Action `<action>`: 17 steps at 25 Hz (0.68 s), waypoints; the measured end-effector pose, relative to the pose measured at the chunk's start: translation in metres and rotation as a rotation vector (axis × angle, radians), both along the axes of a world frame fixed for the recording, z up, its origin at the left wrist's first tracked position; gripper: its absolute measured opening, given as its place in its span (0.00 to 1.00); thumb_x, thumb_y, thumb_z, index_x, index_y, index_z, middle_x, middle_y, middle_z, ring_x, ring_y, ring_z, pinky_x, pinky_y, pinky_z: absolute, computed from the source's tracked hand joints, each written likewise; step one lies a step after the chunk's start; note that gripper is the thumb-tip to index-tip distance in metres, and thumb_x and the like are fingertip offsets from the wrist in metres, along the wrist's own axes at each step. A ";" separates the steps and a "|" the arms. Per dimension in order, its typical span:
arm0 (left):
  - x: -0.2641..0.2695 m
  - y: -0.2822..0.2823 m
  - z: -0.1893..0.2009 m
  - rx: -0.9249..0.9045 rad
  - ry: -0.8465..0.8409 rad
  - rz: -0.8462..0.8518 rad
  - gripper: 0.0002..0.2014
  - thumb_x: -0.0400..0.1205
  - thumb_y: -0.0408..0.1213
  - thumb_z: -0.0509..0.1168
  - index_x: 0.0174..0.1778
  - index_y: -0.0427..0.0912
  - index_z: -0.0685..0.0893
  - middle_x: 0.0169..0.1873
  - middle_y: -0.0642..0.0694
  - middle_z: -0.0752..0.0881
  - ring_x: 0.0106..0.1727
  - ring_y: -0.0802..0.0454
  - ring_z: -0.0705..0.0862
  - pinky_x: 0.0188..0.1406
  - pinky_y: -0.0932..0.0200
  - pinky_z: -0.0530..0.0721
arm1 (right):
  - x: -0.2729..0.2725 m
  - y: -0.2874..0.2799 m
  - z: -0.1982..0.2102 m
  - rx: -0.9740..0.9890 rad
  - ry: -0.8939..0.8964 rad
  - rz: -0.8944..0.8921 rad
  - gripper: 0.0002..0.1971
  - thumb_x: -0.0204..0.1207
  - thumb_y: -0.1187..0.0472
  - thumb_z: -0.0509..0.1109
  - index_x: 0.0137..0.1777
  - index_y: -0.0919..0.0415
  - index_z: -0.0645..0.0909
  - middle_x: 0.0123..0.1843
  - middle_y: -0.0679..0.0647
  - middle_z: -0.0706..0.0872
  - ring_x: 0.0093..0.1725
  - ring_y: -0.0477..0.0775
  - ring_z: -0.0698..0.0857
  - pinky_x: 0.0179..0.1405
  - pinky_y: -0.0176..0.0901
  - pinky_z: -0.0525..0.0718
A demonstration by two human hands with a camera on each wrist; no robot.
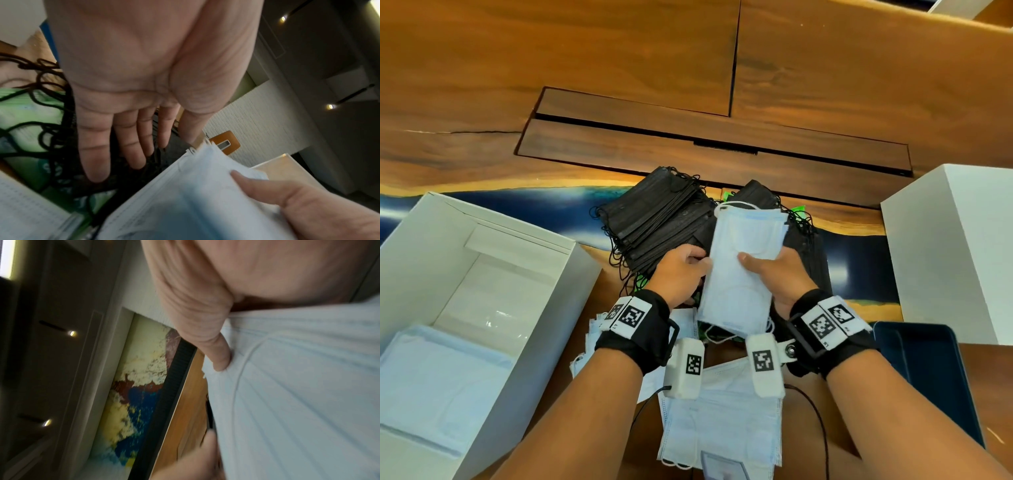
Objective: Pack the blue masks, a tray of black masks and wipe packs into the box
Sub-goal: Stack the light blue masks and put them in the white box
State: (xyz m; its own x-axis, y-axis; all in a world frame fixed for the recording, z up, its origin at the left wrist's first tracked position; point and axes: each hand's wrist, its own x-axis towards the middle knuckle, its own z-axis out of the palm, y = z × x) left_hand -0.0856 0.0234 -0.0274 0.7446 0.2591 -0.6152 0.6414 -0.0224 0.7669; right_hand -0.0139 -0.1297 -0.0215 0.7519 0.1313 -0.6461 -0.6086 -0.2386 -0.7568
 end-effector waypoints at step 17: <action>0.002 -0.014 -0.001 0.009 0.028 -0.062 0.16 0.86 0.34 0.61 0.70 0.40 0.80 0.60 0.43 0.86 0.59 0.43 0.86 0.49 0.49 0.88 | -0.001 -0.017 -0.027 -0.243 -0.189 0.067 0.32 0.60 0.53 0.82 0.65 0.59 0.78 0.59 0.51 0.87 0.57 0.53 0.87 0.58 0.58 0.87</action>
State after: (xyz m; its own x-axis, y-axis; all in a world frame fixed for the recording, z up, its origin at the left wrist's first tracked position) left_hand -0.0832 0.0093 -0.0285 0.7421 0.2182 -0.6338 0.6597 -0.0696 0.7483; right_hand -0.0147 -0.1463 -0.0489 0.8566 0.0441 -0.5141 -0.4390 -0.4611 -0.7711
